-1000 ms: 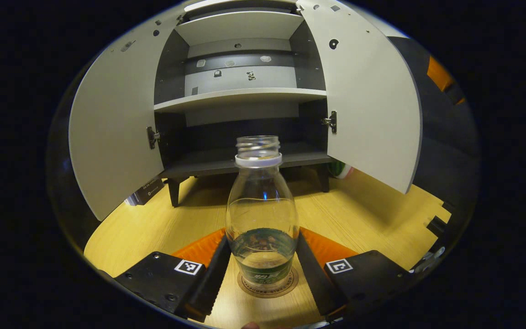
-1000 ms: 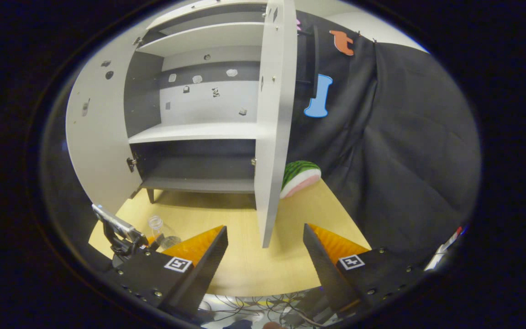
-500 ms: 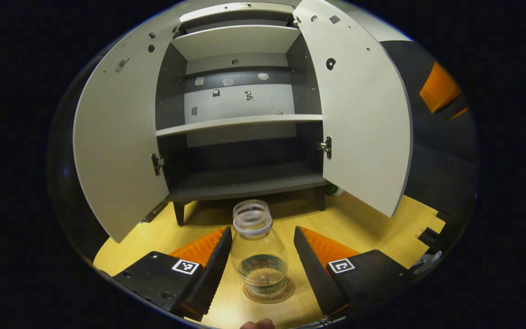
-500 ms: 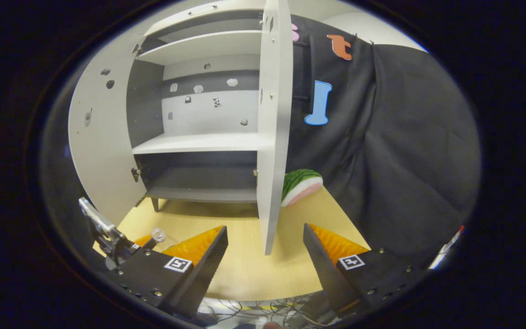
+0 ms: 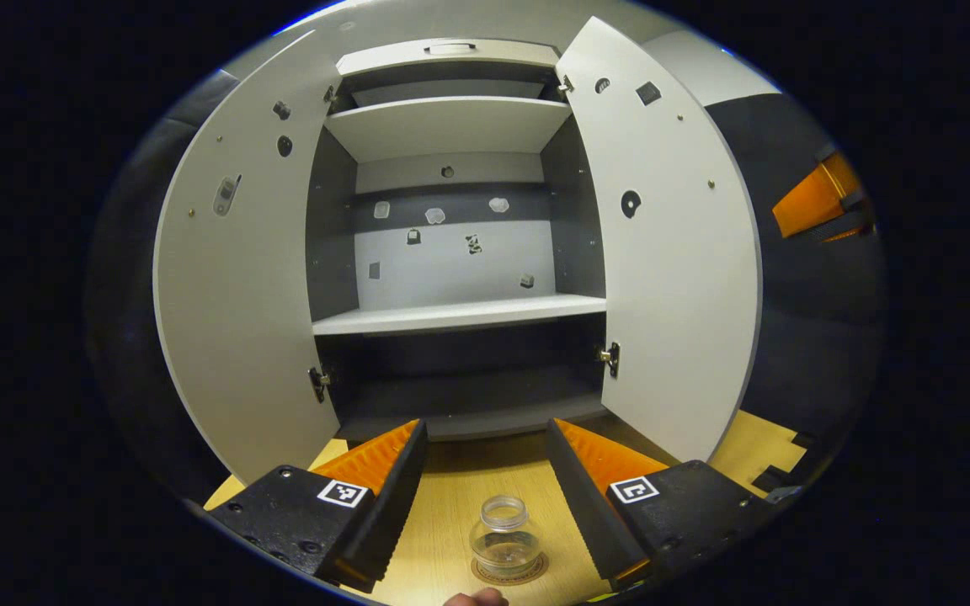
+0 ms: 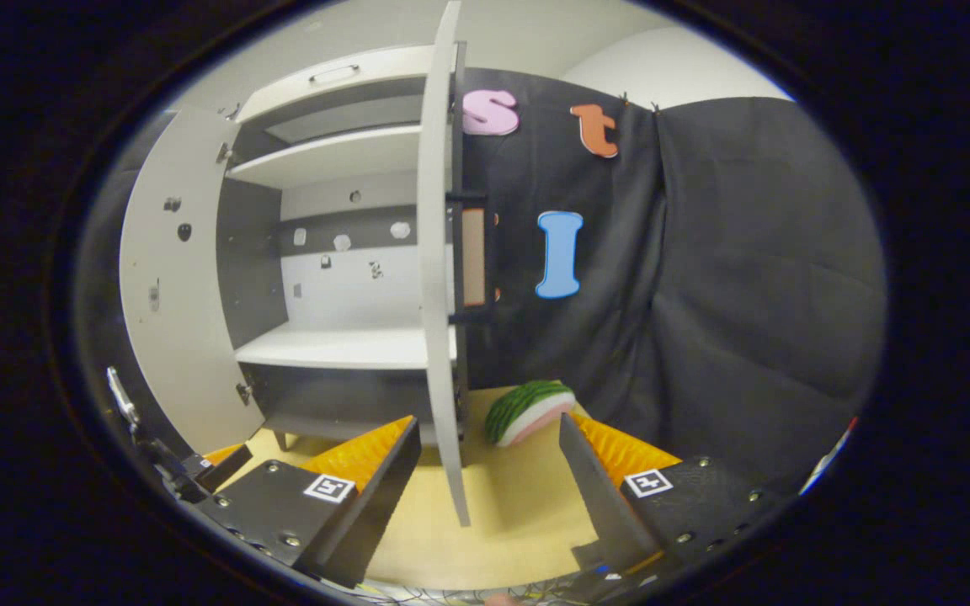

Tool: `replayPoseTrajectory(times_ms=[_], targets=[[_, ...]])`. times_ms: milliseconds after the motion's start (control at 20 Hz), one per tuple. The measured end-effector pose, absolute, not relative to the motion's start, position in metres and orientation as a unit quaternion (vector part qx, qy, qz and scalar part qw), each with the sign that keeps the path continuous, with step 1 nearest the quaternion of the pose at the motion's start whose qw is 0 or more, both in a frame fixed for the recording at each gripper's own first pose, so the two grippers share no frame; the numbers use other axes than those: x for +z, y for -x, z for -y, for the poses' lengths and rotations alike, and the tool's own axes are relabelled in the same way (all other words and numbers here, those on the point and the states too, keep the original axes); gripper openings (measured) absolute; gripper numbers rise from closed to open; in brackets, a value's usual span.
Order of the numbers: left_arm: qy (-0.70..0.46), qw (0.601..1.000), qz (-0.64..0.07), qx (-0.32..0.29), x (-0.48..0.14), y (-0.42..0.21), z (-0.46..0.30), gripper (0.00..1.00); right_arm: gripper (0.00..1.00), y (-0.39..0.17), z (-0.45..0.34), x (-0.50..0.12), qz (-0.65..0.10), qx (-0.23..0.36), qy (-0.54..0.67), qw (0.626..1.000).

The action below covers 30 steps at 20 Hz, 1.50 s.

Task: Grasp the bottle in the cabinet with the left hand and place it on the coaster, then close the right door with the right hand and the left door with the left hand.

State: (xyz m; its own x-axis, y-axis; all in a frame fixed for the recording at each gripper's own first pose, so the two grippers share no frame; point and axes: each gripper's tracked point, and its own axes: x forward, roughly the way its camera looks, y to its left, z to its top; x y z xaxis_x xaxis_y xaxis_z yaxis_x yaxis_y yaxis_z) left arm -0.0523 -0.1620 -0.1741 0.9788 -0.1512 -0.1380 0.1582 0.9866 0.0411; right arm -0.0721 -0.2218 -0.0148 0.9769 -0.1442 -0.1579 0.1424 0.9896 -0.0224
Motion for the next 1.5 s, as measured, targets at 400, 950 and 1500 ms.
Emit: replayPoseTrajectory(times_ms=[400,950,1500], targets=[[-0.007,0.997,-0.036,-0.066,-0.116,0.045,0.154,0.89,1.0,0.033,0.255,0.014,-0.047,-0.053,-0.016,0.997],[-0.019,0.997,-0.05,-0.054,-0.109,0.041,0.146,0.89,0.98,0.01,0.226,0.026,-0.036,0.032,-0.024,0.999],[-0.019,0.998,-0.048,-0.044,-0.099,0.04,0.125,0.89,0.97,-0.002,0.153,0.021,-0.036,0.113,-0.049,0.992]])
